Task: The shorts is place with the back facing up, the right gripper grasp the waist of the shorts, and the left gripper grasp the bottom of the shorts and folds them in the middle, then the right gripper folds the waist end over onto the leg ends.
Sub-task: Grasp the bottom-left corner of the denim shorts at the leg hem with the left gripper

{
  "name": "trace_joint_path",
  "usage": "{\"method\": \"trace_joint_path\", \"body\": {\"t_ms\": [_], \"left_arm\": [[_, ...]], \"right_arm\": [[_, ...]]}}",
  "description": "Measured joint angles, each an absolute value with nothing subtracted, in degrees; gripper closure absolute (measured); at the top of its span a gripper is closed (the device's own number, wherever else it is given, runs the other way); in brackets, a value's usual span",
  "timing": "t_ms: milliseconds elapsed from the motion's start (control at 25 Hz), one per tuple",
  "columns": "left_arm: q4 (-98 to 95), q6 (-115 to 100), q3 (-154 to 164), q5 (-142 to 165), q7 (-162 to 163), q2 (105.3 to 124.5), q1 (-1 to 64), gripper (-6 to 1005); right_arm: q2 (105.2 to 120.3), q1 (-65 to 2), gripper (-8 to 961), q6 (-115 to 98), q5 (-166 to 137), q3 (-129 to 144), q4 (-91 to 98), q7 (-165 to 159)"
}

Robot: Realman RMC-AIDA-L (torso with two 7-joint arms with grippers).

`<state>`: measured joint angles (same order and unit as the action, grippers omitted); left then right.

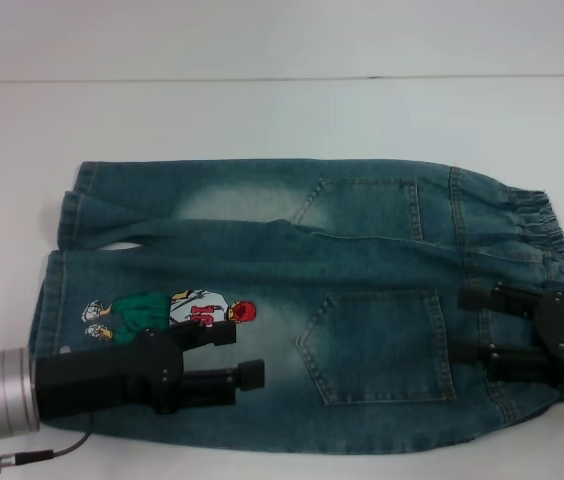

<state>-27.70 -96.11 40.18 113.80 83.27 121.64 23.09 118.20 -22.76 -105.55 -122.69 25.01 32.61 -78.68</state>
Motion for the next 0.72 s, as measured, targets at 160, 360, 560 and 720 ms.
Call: {"method": "trace_joint_path", "body": {"t_ms": [160,360,560,720], "left_arm": [[-27.92,-95.65,39.77,113.61,84.37,121.47,22.98,80],[-28.91,-96.12,38.45,113.68,84.82,121.1,22.78,80],[-30.39,-96.98,38.14,114.61,87.15,119.89,22.62,80],[-32.13,-97.96,37.52,116.08,89.2,119.15,22.62,81]], "right_arm": [[118.23,-22.77,28,-105.55,-122.69,24.77,32.61,-78.49],[118.38,-22.77,28,-105.5,-122.68,24.69,32.61,-78.33],[118.49,-22.77,28,-105.03,-122.48,24.67,32.61,-78.29],[118.56,-22.77,28,-104.68,-122.35,24.61,32.6,-78.2]]}}
